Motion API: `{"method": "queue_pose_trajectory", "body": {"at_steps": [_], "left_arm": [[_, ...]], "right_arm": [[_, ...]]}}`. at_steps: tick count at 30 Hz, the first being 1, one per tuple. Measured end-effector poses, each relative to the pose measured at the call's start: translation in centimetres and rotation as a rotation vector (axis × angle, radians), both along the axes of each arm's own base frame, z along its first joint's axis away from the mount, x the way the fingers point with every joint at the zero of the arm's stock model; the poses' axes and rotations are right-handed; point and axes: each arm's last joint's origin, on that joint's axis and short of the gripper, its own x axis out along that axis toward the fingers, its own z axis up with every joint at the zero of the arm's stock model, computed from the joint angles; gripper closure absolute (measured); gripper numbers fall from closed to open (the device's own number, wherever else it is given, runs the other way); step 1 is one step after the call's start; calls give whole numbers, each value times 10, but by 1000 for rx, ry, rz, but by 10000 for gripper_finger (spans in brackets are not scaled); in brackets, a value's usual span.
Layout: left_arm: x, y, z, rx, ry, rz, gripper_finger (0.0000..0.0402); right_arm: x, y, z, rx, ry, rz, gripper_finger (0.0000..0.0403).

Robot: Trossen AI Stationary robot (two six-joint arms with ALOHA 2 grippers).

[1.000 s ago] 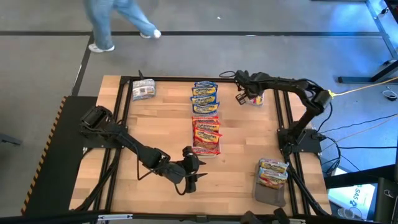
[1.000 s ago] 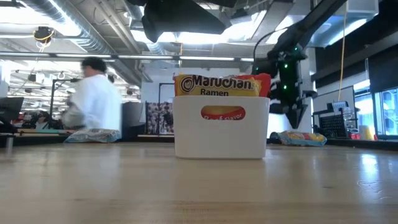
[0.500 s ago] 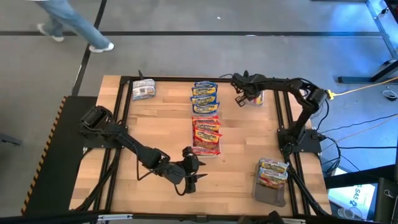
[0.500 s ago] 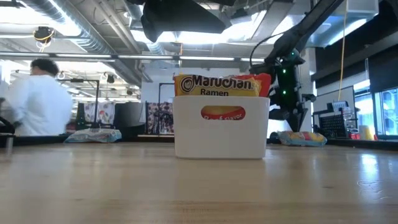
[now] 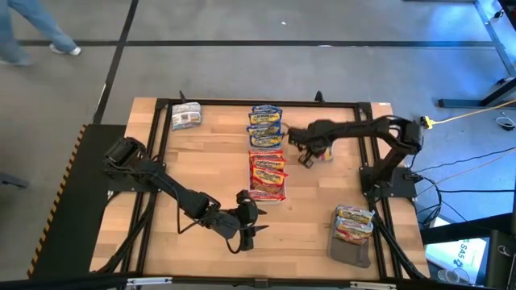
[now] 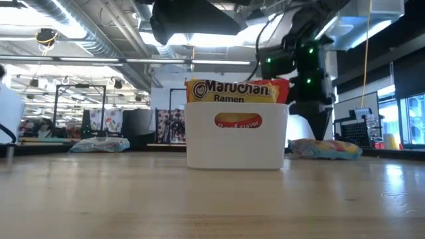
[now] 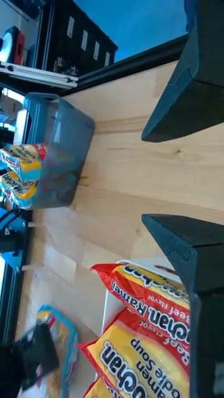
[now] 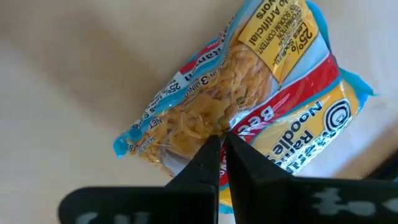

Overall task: Sort Maruchan noodles
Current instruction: Put the light blue noodle pack into the black bin

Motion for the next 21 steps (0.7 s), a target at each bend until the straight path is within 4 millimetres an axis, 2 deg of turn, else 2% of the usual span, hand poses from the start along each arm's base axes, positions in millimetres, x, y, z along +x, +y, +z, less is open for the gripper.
{"method": "queue_pose_trajectory", "body": {"at_steps": [5,15,21], "left_arm": [[-1,-2,0,-22,0,-4,207],[-1,-6,0,-67,8,-72,207],[-9,-19,7,-119,-16,-117,207]], "right_arm": [[4,46,-1,3,8,90,398],[-8,137,-7,-49,-52,189,398],[-16,182,-7,-27,-130,287,398]]}}
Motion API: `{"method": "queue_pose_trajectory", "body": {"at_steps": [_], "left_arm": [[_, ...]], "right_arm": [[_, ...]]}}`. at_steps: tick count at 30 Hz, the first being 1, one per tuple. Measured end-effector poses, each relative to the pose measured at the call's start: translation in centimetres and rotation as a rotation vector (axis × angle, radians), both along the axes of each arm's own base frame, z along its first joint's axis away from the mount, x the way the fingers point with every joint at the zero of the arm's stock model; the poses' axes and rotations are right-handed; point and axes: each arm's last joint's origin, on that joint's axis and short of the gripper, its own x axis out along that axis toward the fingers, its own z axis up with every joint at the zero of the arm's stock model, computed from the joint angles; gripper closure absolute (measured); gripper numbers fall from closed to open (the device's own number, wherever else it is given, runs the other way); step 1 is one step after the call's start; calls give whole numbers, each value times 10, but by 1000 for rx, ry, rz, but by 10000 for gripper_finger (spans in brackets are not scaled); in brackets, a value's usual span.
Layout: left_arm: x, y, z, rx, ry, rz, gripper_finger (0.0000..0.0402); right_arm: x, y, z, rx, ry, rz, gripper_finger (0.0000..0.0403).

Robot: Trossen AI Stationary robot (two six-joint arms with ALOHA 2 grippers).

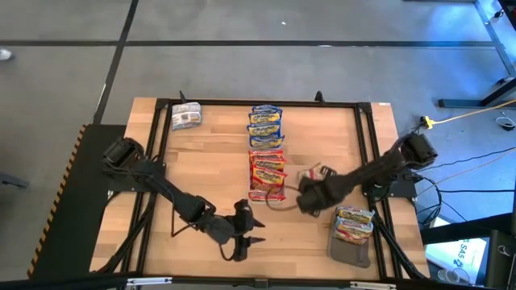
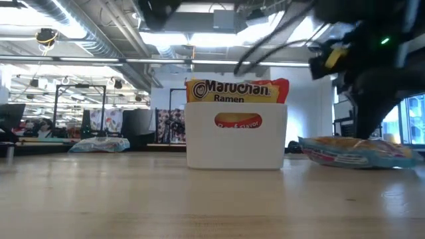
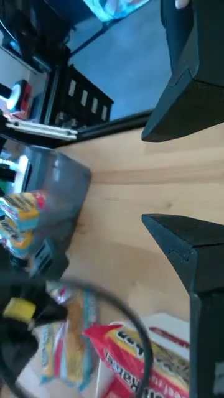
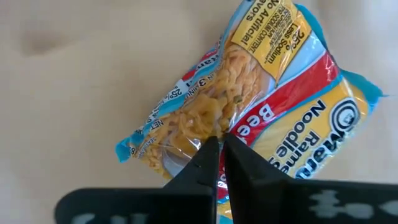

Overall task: Sort Maruchan noodles
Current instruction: Put the light blue noodle pack into the black bin

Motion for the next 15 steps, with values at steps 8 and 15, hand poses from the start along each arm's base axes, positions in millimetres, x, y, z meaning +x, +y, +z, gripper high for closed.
{"method": "queue_pose_trajectory", "body": {"at_steps": [8,15], "left_arm": [[-19,-25,3,-27,-21,8,207],[-33,-45,3,-148,6,-43,207]], "right_arm": [[-1,60,2,181,-229,149,398],[6,102,6,367,-442,332,398]]}}
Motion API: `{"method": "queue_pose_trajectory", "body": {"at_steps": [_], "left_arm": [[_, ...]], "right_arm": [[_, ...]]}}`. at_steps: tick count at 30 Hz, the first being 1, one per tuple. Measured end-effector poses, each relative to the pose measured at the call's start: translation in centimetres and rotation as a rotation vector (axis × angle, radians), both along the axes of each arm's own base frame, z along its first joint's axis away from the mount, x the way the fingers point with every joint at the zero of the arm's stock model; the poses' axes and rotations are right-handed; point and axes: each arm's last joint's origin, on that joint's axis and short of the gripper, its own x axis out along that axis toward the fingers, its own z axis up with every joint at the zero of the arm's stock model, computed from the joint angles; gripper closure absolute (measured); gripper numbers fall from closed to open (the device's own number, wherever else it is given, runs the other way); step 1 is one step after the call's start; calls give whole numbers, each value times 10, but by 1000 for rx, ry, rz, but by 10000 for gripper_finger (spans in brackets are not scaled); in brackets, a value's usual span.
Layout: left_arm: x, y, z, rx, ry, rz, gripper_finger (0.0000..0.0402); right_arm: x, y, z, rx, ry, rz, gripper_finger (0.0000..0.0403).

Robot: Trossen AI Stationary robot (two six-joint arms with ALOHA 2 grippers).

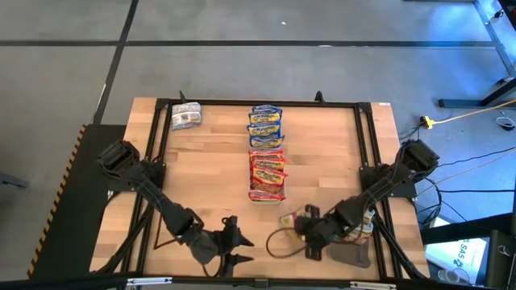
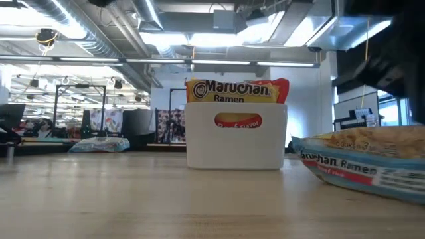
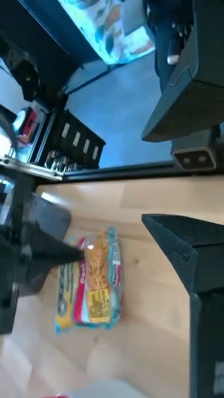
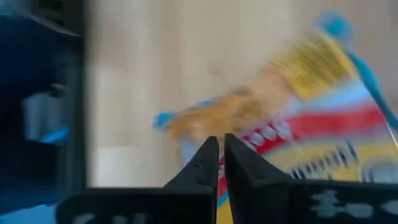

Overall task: Sort Maruchan noodles
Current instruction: Put the light blue noodle pack into the black bin

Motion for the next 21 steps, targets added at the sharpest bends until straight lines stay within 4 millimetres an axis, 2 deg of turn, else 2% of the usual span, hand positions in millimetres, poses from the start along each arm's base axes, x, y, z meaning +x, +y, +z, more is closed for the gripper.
{"method": "queue_pose_trajectory", "body": {"at_steps": [5,10,12,18,21], "left_arm": [[-2,-16,-14,-49,-22,25,207],[11,-26,-35,-108,-87,41,207],[18,-28,-45,-111,-87,44,207],[45,-34,-64,-108,-49,24,207],[52,-34,-71,-106,-16,-6,207]], "right_arm": [[5,14,6,53,-123,134,398],[-7,2,25,12,-104,90,398],[-13,-4,28,-27,-55,67,398],[-30,-18,17,-162,144,-1,398],[-34,-22,7,-209,186,-8,398]]}}
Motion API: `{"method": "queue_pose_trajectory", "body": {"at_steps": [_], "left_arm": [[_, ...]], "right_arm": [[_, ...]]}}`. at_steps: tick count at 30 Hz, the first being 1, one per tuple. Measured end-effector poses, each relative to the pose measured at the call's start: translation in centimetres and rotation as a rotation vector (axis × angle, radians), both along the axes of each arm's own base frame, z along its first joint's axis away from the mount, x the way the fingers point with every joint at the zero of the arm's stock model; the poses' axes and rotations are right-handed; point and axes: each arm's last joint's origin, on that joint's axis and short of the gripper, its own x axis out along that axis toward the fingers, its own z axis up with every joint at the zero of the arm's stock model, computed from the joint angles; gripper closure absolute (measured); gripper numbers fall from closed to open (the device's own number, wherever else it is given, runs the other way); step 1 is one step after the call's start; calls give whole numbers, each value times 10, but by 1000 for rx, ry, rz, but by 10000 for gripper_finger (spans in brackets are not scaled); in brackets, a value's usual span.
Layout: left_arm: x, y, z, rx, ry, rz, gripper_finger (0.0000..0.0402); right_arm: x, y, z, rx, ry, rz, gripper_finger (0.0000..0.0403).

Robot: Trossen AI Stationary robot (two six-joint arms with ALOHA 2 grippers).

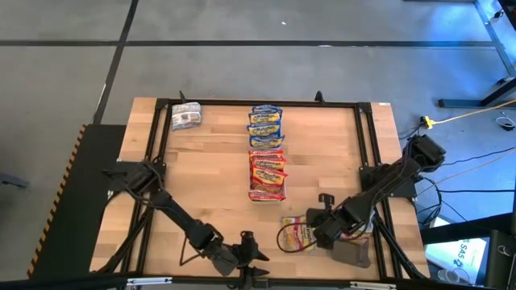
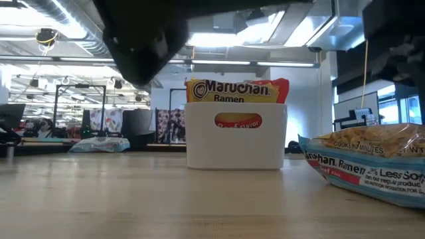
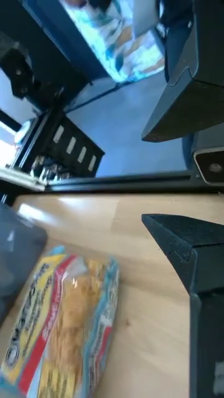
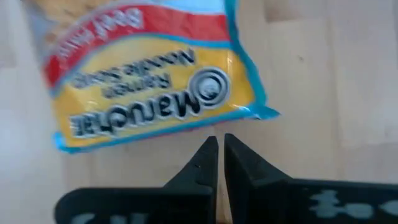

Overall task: Sort Maruchan noodles
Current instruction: Put the light blue noodle pack into the black bin

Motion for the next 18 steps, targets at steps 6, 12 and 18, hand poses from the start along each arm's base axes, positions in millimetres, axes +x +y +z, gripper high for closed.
{"method": "queue_pose_trajectory", "body": {"at_steps": [6,12,18], "left_arm": [[1,2,-4,-5,32,9,207],[0,2,-4,-3,34,12,207],[-4,-4,-4,-40,42,12,207]], "right_arm": [[9,-1,-18,-30,-77,12,398],[46,15,-9,43,-448,160,398],[42,17,-2,147,-417,189,398]]}}
